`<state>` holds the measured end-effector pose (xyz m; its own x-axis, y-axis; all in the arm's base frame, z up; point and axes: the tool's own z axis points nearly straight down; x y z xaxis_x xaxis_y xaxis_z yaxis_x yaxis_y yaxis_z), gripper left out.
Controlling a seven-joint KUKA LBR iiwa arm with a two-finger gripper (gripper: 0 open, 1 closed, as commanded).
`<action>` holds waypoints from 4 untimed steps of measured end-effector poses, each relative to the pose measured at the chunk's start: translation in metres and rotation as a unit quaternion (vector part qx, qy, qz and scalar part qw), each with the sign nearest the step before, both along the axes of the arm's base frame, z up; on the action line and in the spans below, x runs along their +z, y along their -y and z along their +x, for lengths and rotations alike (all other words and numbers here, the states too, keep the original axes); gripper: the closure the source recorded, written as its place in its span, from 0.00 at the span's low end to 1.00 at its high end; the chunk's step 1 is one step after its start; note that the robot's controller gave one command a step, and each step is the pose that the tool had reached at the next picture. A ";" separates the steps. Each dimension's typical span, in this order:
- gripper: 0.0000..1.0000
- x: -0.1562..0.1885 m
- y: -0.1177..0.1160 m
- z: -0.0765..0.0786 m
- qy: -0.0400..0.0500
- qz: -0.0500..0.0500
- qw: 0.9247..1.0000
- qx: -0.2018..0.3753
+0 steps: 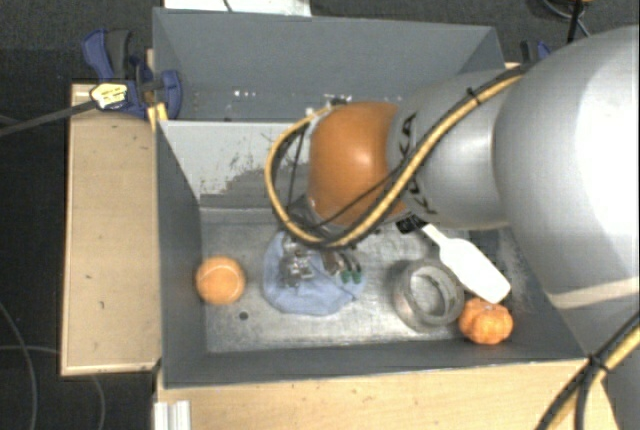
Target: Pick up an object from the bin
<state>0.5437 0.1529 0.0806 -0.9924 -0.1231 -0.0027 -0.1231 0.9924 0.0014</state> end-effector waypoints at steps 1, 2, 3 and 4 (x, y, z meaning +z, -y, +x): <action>1.00 0.000 0.000 0.000 0.000 0.000 1.000 -0.001; 1.00 0.033 0.000 0.001 -0.002 -0.001 1.000 -0.004; 1.00 0.098 0.006 -0.005 -0.003 -0.001 1.000 -0.004; 1.00 0.136 -0.007 0.007 0.002 0.001 1.000 -0.014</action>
Offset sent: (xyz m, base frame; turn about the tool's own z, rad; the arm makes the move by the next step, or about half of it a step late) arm 0.0025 0.0007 0.0531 0.0152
